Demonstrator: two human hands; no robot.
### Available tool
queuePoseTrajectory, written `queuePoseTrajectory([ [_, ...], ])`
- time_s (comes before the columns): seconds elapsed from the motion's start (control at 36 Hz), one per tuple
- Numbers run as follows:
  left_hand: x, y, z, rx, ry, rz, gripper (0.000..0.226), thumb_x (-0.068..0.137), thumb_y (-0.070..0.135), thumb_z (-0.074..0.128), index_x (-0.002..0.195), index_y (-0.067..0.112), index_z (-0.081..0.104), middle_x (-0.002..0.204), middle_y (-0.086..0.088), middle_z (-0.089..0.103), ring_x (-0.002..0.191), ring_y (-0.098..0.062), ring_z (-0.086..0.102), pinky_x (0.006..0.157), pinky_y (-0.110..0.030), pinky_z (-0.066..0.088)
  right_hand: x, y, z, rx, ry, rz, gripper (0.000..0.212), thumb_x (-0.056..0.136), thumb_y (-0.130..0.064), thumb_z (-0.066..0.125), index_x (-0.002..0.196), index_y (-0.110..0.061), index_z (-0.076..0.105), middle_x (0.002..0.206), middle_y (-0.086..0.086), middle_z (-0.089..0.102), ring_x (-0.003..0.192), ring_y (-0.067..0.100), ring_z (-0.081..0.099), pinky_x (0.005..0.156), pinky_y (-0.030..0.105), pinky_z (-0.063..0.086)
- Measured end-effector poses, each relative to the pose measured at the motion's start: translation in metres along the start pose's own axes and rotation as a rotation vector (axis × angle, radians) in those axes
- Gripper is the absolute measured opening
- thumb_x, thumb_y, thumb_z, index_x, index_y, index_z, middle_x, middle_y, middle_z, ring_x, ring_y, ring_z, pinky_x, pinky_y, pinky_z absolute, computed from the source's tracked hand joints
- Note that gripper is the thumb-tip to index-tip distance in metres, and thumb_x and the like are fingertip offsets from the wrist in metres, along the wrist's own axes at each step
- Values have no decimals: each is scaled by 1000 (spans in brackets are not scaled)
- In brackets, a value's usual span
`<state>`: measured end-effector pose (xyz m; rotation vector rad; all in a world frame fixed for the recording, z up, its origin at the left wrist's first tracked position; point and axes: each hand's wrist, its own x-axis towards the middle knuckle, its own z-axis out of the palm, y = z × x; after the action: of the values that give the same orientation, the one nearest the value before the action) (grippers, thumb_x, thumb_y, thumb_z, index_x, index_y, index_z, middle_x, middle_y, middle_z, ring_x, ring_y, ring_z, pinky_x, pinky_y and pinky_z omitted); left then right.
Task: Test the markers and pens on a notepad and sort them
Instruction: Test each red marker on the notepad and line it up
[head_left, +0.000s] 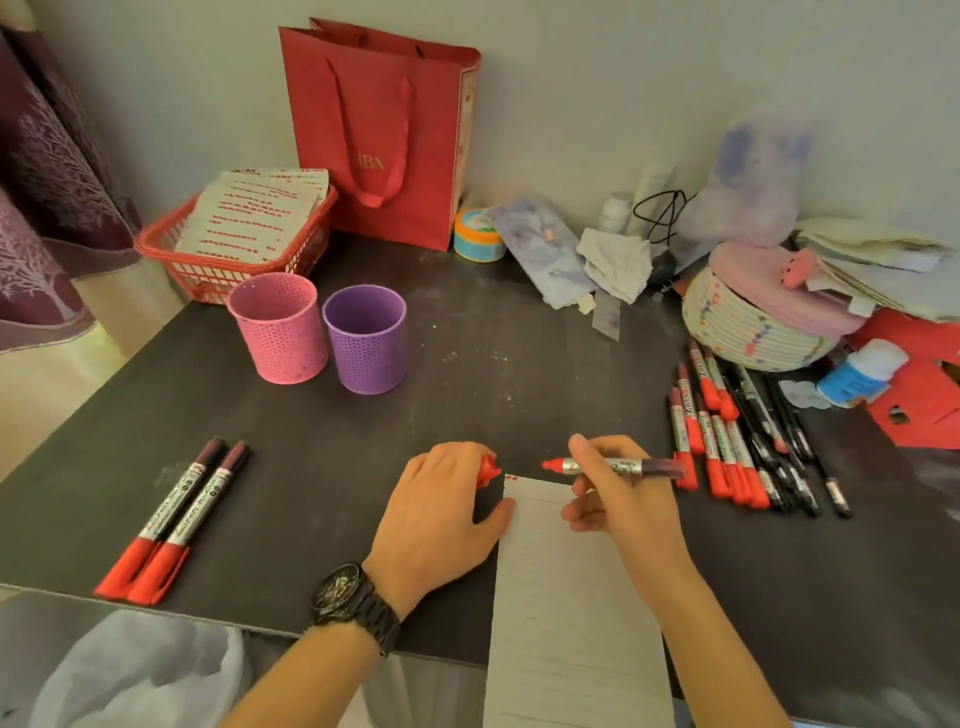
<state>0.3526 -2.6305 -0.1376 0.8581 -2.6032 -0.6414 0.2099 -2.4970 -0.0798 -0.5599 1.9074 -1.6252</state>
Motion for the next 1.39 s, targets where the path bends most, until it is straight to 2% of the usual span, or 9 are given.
queuePoseTrajectory([
  [0.08, 4, 0, 0, 0, -21, 19, 48, 83, 68, 46, 121, 40, 44, 124, 20, 54, 118, -3, 48, 103, -21, 24, 16, 1, 6, -60, -1, -33, 16, 93, -30, 71, 90, -15, 69, 63, 7, 69, 55, 27, 71, 48, 29, 56],
  [0.14, 5, 0, 0, -2, -31, 31, 50, 83, 68, 46, 124, 40, 44, 126, 20, 53, 121, -3, 47, 105, -21, 22, 23, 5, 10, -97, 7, -47, 12, 94, -27, 70, 89, -16, 70, 65, 9, 71, 56, 26, 72, 48, 28, 56],
  [0.31, 6, -3, 0, -10, -23, 21, 52, 81, 66, 52, 126, 41, 45, 127, 24, 52, 123, 0, 44, 105, -20, 20, 25, 28, 19, -229, 129, -159, 27, 91, -30, 74, 70, -16, 64, 55, 1, 67, 46, 9, 64, 48, 15, 48],
  [0.44, 7, -2, 0, -9, -11, 15, 52, 81, 65, 56, 126, 42, 44, 121, 27, 50, 118, 3, 43, 103, -18, 18, 30, 32, 17, -245, 168, -164, 31, 89, -23, 74, 63, -16, 60, 50, -1, 63, 47, 4, 61, 52, 13, 48],
  [0.61, 7, -2, 0, 0, -10, 19, 55, 82, 65, 55, 130, 42, 40, 123, 27, 49, 119, 4, 42, 104, -19, 16, 34, 35, 19, -220, 196, -182, 31, 89, -21, 71, 62, -13, 58, 50, -1, 62, 48, 4, 61, 56, 22, 50],
  [0.81, 9, 0, 3, 26, 25, 0, 52, 88, 62, 53, 132, 37, 41, 128, 21, 51, 121, 0, 44, 104, -21, 20, 34, 36, 21, -241, 190, -200, 30, 89, -19, 71, 61, -12, 60, 50, 1, 62, 48, 0, 62, 52, 10, 44],
  [1.11, 10, 0, 3, 29, 28, -7, 54, 87, 62, 55, 132, 36, 42, 129, 19, 53, 123, -2, 46, 104, -22, 21, 33, 35, 24, -320, 196, -193, 30, 90, -21, 70, 61, -16, 61, 51, -6, 65, 50, 1, 62, 52, 8, 45],
  [1.25, 11, 0, 3, 29, 34, -7, 53, 86, 62, 56, 131, 36, 43, 125, 20, 54, 121, -1, 46, 103, -22, 22, 33, 34, 25, -335, 202, -175, 29, 90, -25, 70, 63, -18, 62, 53, -6, 66, 52, 2, 65, 53, 14, 45],
  [1.39, 10, 0, 3, 32, 38, -10, 54, 86, 61, 58, 131, 35, 44, 125, 19, 55, 121, -3, 47, 103, -22, 22, 33, 35, 25, -333, 204, -178, 29, 90, -24, 70, 62, -19, 62, 53, -8, 65, 52, 1, 64, 50, 6, 45],
])
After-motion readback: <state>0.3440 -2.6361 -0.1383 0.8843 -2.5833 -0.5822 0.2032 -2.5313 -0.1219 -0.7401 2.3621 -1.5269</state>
